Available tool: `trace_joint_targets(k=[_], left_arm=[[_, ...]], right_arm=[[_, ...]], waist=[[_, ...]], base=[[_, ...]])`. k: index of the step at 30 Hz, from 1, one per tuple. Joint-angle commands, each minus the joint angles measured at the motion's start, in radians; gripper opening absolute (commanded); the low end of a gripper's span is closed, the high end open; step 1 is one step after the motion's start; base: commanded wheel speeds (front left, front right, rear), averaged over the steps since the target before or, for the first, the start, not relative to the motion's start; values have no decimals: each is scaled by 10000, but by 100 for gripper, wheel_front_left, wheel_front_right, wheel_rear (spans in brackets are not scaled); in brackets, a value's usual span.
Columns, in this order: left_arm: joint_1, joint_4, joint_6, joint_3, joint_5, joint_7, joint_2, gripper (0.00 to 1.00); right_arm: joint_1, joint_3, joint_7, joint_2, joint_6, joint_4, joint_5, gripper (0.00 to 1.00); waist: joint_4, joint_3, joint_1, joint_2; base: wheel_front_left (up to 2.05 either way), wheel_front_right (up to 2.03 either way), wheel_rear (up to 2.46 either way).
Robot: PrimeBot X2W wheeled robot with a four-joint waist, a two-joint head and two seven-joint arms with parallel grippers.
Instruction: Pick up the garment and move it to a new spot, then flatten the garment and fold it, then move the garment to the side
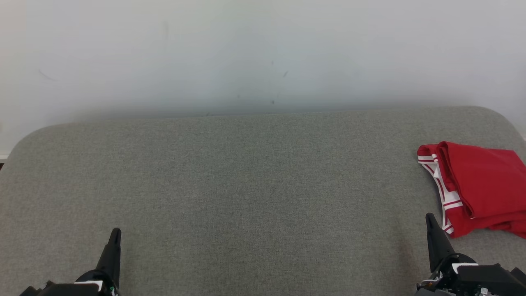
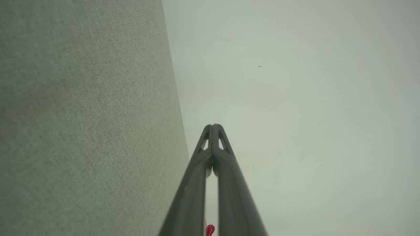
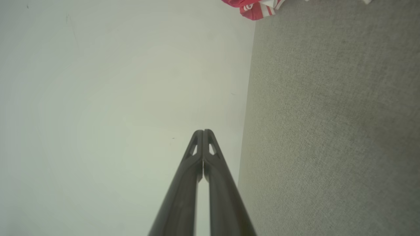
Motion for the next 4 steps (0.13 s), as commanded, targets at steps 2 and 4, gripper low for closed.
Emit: trace_joint_targets(k=[2, 4], left_arm=[[-104, -1, -26, 35, -40, 26, -18, 0], [-104, -1, -26, 35, -40, 27, -18, 0]], right_arm=[[-11, 25, 3, -60, -21, -21, 16, 0], [-10, 27, -1, -62, -21, -21, 20, 0]], waist=[[0, 0, 0, -1], [0, 0, 0, -1]], base=[[0, 0, 0], [0, 0, 0]])
